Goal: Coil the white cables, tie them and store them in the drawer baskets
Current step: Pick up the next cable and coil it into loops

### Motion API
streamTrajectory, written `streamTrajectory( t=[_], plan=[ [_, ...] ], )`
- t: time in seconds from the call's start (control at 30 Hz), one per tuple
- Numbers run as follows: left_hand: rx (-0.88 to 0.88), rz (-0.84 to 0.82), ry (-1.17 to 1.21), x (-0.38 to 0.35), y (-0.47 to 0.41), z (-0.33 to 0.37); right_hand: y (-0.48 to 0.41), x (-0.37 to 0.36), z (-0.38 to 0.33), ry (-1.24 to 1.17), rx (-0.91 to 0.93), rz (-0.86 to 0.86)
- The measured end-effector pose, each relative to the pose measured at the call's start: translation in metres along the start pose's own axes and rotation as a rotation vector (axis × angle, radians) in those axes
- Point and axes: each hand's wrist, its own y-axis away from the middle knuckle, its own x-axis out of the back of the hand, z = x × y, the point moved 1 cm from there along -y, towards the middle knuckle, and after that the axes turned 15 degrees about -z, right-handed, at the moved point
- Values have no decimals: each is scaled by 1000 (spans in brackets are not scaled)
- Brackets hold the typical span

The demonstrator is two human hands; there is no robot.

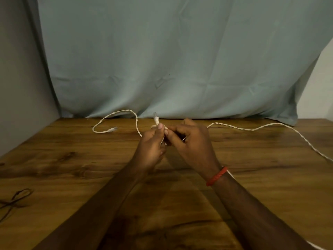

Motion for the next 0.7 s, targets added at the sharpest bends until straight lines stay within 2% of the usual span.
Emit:
streamTrajectory(
  t=[0.13,0.3,0.4,0.57,0.7],
  plan=[
    [16,115,45,4,-2,-6,-1,-5,-5,-165,20,-67],
    [-17,346,432,39,-14,6,4,-16,-11,-162,78,-353],
    [-26,292,716,56,-13,14,3,-13,-6,-193,19,-493],
    [-144,227,1067,61,-8,18,7,7,15,-152,-256,-883],
    [-175,-20,1187,60,-6,12,7,33,31,-260,-371,-842]
  ],
)
